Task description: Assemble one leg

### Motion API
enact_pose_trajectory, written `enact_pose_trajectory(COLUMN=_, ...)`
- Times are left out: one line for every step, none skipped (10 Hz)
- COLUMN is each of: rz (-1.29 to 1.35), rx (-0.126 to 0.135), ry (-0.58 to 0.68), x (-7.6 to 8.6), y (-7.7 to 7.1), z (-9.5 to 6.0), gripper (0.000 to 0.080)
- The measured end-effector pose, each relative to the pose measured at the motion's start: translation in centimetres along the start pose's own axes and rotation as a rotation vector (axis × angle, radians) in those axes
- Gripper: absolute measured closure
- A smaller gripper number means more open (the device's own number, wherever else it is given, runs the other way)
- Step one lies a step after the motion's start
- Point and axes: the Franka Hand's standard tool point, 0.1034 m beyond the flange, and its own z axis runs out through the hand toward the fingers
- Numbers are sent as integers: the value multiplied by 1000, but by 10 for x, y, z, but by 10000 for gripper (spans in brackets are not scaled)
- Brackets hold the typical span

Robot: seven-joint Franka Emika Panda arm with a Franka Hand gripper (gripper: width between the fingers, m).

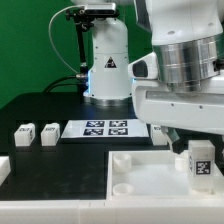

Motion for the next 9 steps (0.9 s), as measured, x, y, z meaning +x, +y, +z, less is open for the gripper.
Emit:
enact_pose_trajectory(rz=-120, rx=-10, ry=3, x=-1, y=-1, z=0, gripper=150)
enact_pose_trajectory(rz=-400, rx=-45, ry=20, x=-1, y=-5, z=-3, gripper=150)
enact_pose_trajectory(rz=-534, rx=-47, ry=20, x=4, y=-4, z=-4, gripper=150)
enact_pose_trajectory(rz=-552, rx=-47, ry=17, x=3, y=-4, z=-3, gripper=150)
enact_pose_trajectory(rz=-503, rx=-45, ry=17, x=2, y=-5, z=-3, gripper=177)
enact_pose_trajectory(rz=-469, rx=-44, ry=18, x=2, y=-5, z=-3, gripper=177)
enact_pose_trajectory(rz=-349, rx=-34, ry=15, x=1, y=-6, z=-3, gripper=356)
enact_pose_trajectory(rz=-296, rx=-33, ry=15, x=1, y=-6, z=-3, gripper=489)
enact_pose_trajectory(rz=-175, rx=-29, ry=15, x=1, y=-5, z=-3, gripper=489)
